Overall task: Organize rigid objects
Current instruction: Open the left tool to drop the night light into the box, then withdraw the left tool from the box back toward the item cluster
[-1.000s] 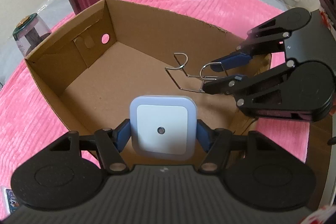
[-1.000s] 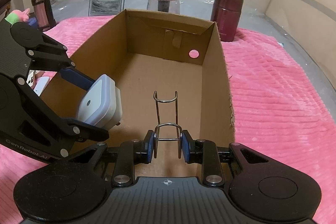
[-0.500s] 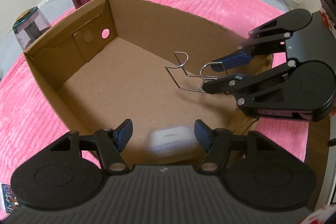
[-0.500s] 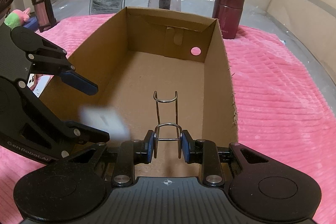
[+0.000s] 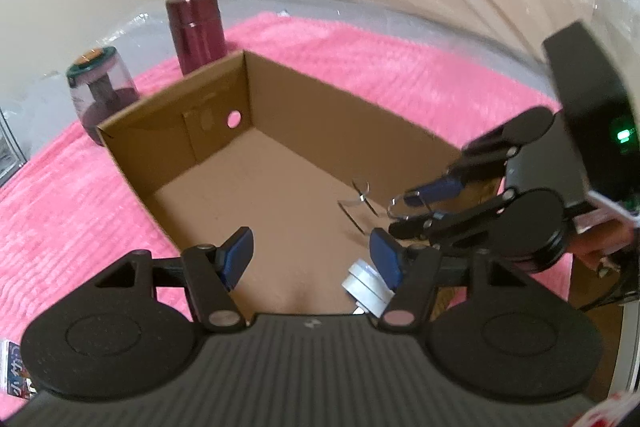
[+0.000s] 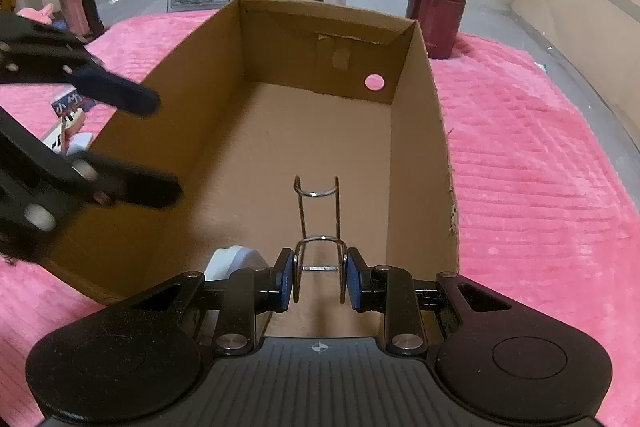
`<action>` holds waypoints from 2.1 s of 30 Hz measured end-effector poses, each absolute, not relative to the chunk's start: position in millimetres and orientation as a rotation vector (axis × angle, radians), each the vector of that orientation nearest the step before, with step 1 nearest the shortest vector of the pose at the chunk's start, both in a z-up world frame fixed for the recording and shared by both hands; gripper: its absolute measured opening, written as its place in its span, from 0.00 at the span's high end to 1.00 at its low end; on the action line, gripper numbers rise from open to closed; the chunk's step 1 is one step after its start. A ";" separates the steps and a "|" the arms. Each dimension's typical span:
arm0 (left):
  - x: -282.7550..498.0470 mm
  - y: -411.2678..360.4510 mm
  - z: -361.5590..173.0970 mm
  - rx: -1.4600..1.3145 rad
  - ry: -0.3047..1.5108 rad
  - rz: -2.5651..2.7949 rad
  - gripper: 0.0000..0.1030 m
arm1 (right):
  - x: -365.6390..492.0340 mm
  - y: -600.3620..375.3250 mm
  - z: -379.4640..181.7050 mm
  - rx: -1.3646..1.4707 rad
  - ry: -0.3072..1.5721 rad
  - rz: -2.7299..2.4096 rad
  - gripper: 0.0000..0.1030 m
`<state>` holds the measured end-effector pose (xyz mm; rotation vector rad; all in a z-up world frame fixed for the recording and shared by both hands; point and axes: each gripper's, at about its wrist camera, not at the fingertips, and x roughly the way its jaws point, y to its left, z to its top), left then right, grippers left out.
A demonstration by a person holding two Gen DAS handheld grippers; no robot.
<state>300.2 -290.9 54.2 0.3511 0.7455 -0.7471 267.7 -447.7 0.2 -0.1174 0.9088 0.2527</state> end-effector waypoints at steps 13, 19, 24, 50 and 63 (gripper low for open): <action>281.5 -247.9 69.6 0.232 0.694 -0.698 0.42 | 258.4 -447.1 11.4 -0.066 0.868 0.246 0.76; 258.5 -219.1 82.9 0.149 0.638 -0.665 0.42 | 235.0 -440.4 36.5 -0.024 0.780 0.232 0.59; 229.7 -189.8 93.5 0.084 0.586 -0.614 0.41 | 200.1 -430.5 64.5 0.037 0.672 0.232 0.53; 75.3 21.9 80.1 -0.047 0.504 -0.104 0.13 | 66.1 -283.6 72.0 0.184 0.472 0.340 0.26; 60.1 30.6 7.2 0.023 0.576 -0.046 0.11 | 65.8 -249.7 23.6 0.120 0.550 0.368 0.26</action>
